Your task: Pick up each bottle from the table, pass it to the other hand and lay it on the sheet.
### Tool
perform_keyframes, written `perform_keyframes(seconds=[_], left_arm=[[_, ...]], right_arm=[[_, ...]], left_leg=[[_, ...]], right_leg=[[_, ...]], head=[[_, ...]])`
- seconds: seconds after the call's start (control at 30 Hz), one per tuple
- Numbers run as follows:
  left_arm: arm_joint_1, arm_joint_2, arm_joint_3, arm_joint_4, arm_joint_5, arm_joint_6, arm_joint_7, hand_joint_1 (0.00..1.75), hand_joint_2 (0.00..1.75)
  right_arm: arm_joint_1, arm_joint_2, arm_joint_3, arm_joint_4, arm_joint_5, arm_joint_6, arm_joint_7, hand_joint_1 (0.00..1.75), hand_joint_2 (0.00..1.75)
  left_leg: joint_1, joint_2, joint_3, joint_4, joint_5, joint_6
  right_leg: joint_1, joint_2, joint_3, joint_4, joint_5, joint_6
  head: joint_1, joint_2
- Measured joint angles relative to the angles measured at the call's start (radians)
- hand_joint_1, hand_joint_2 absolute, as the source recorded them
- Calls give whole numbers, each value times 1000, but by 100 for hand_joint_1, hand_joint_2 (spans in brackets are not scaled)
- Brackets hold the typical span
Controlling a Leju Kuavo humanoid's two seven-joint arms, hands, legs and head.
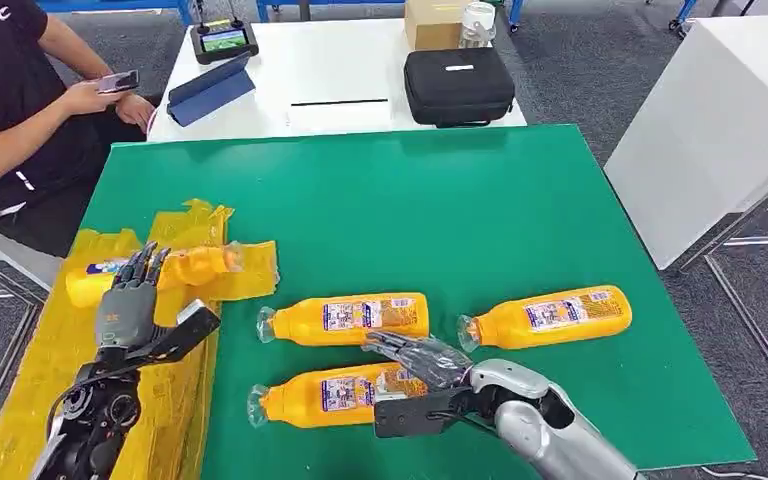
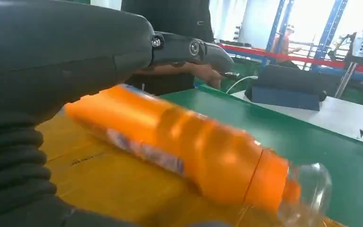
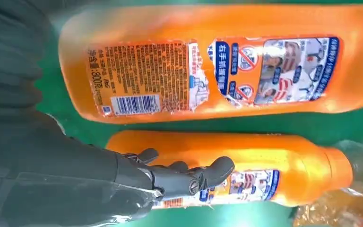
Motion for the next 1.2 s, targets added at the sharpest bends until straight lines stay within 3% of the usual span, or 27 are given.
perform_keyframes(seconds=[0.2, 0.47, 0.63, 1.2], left_arm=[[4, 0, 0, -2, 41, -16, -24, 0, 0], [-15, -2, 0, -24, 383, -215, -189, 0, 0], [-36, -13, 6, -79, 631, -289, -264, 0, 0], [-98, -54, 10, -136, 777, -301, -285, 0, 0]], right_arm=[[-9, 0, 13, 16, 15, -14, 8, 0, 175], [-70, 19, 53, 83, 29, -43, 43, 0, 175], [-88, 32, 100, 129, 62, -1, 86, 0, 175], [-111, 54, 201, 214, 201, 68, 168, 0, 175]], left_leg=[[0, 0, 0, 0, 0, 0], [0, 0, 0, 0, 1, -1], [0, 0, 0, 0, 1, -1], [1, 3, 16, 0, -1, -3]], right_leg=[[0, 0, 0, 0, 0, 0], [0, 0, 0, 0, 0, 0], [0, 0, 0, 0, 0, 0], [2, 4, 7, -1, 2, -4]], head=[[0, 0], [0, 0], [0, 0], [0, 0]])
